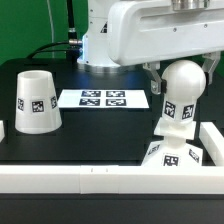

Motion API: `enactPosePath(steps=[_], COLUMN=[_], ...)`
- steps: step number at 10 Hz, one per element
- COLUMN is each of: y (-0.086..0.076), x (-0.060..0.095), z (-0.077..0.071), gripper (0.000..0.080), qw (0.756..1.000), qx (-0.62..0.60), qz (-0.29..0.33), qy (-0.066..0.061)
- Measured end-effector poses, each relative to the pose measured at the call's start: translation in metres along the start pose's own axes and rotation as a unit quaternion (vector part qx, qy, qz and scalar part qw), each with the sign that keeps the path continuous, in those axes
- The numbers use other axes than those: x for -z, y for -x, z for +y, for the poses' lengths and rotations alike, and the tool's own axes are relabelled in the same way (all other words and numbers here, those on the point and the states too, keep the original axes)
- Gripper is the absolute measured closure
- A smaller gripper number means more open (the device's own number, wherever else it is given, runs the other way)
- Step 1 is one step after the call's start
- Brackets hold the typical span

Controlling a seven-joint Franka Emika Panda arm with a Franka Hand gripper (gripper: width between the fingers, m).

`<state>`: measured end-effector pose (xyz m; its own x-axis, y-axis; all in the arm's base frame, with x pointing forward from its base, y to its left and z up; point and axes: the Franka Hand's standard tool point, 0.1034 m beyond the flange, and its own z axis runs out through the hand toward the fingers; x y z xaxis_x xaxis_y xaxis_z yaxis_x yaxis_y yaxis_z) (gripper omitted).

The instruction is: Assemble lamp

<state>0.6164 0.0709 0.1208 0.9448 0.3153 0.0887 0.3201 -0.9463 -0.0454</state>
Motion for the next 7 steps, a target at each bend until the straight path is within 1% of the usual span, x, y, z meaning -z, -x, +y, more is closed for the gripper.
enactPosePath(steps=[1,2,3,5,6,7], y=[-0.0002,-0.0009,-0.0013,-0.0025,-0.0028,-0.0035], x=[-0.0002,-0.0005,-0.0005,-0.0008,-0.0009,-0.0011], z=[-0.0013,-0.0039,-0.004,-0.0046,-0.0052,-0.0083], gripper=[0.0222,0.0222,0.0222,0.0222,0.0222,0.0221], qw=[0.999,0.995,0.991,0.969,0.96,0.939], qx=[-0.037,-0.101,-0.134,-0.244,-0.279,-0.342], qz=[0.002,0.008,0.014,0.021,0.021,0.019], qy=[-0.002,-0.008,-0.012,-0.024,-0.028,-0.032])
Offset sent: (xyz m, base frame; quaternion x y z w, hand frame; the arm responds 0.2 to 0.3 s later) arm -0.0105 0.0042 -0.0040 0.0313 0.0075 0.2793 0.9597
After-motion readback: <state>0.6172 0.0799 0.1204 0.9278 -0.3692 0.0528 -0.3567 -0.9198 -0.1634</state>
